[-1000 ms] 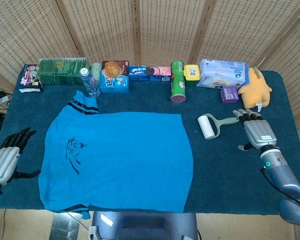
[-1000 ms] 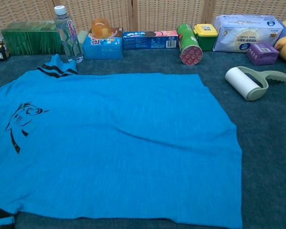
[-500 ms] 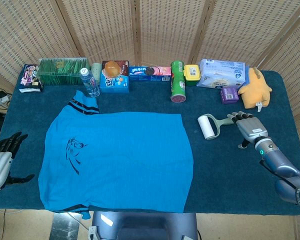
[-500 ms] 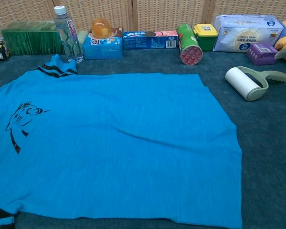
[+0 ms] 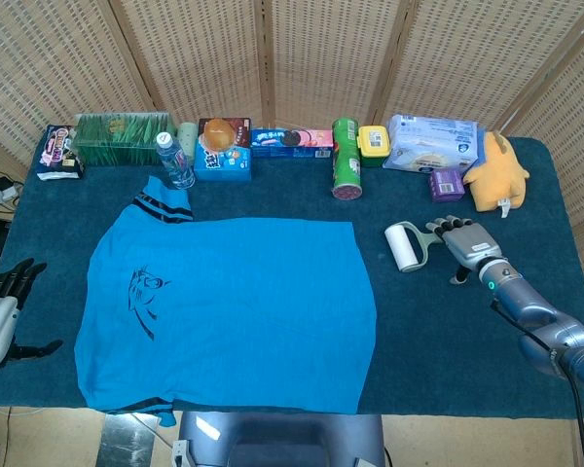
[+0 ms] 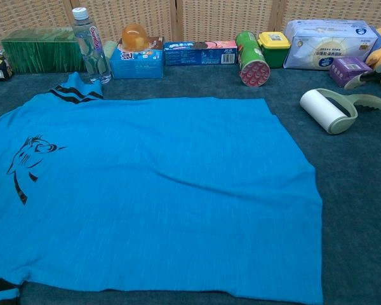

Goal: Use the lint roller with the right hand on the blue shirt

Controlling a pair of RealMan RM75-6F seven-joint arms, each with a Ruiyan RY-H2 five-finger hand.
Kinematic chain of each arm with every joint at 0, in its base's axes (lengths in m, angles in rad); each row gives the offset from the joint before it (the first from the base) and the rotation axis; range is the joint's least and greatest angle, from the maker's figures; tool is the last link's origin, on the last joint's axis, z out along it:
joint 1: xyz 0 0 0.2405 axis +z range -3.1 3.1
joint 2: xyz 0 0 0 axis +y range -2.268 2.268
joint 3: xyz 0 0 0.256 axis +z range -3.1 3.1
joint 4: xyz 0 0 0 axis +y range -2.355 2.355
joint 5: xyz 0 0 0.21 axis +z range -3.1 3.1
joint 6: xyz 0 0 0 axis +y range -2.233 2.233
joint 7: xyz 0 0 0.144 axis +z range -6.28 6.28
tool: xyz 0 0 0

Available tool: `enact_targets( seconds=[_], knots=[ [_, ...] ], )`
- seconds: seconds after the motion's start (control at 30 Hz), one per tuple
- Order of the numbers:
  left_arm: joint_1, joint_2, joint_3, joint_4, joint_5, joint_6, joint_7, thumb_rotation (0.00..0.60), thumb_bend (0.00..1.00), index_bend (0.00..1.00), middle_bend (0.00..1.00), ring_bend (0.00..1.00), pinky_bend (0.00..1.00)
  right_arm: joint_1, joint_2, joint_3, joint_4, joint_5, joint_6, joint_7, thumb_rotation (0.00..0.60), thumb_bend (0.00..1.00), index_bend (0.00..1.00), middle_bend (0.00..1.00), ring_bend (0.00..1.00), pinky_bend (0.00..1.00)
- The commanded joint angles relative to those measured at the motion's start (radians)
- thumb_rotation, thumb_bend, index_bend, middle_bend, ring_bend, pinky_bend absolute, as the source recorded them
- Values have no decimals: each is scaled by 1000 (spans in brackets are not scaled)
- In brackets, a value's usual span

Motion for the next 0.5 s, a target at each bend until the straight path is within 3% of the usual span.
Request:
enact_targets(
  seconds=[0.03,0.27,0.5],
  knots=[
    [0,-2,-1,0,-5,1,2,600,82,0,0,0,18,16,-19,-15,30,-25,-21,24,600,111,0,2,0,122],
    [-6,-2,-5,-4,-18,-2,13,600,82,0,0,0,18,36,-56,-47,96,-59,-68,80,600,139,0,38,0,122],
    [-16,2,-9,-1,-31,-7,35,600,82,0,0,0,18,21,-47,-60,95,-71,-42,121,600,140,12,127,0,122]
  ],
)
